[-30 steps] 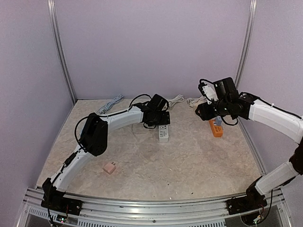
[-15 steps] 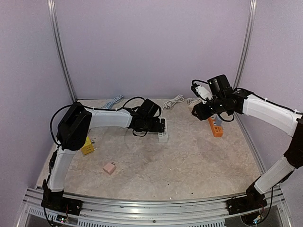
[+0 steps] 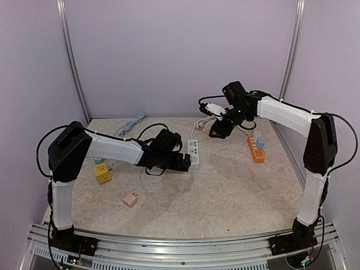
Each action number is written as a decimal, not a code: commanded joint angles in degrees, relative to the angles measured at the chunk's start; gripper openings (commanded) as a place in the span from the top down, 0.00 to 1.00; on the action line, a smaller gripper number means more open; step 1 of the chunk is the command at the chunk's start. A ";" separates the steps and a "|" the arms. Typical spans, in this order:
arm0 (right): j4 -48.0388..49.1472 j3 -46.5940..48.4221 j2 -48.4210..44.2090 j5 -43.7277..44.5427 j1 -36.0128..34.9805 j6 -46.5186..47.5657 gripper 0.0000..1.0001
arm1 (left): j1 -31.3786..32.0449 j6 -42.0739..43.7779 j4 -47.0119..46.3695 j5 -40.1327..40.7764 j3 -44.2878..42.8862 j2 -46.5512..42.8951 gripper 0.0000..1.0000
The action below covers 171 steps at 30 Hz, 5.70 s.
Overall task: Insert the plug
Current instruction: Adjust the socket at the center of the board, then insert the plug into the socket.
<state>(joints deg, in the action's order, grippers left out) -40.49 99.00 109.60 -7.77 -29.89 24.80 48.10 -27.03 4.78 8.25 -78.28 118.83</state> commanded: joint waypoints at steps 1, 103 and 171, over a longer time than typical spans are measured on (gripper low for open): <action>-8.40 7.86 5.12 -4.25 0.28 9.68 1.00 | -0.64 -6.04 -4.24 0.86 8.79 -6.40 0.01; -30.45 16.08 21.71 4.41 -10.68 13.90 1.00 | 11.32 -18.40 6.26 17.65 34.00 -40.99 0.01; -27.77 33.05 33.08 18.69 -18.10 9.50 0.26 | 11.41 -20.56 8.07 19.06 34.94 -41.62 0.01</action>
<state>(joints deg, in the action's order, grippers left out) -68.20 133.08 141.86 12.58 -47.88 34.83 59.02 -47.13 13.32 27.27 -44.34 77.95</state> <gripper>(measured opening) 0.734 0.990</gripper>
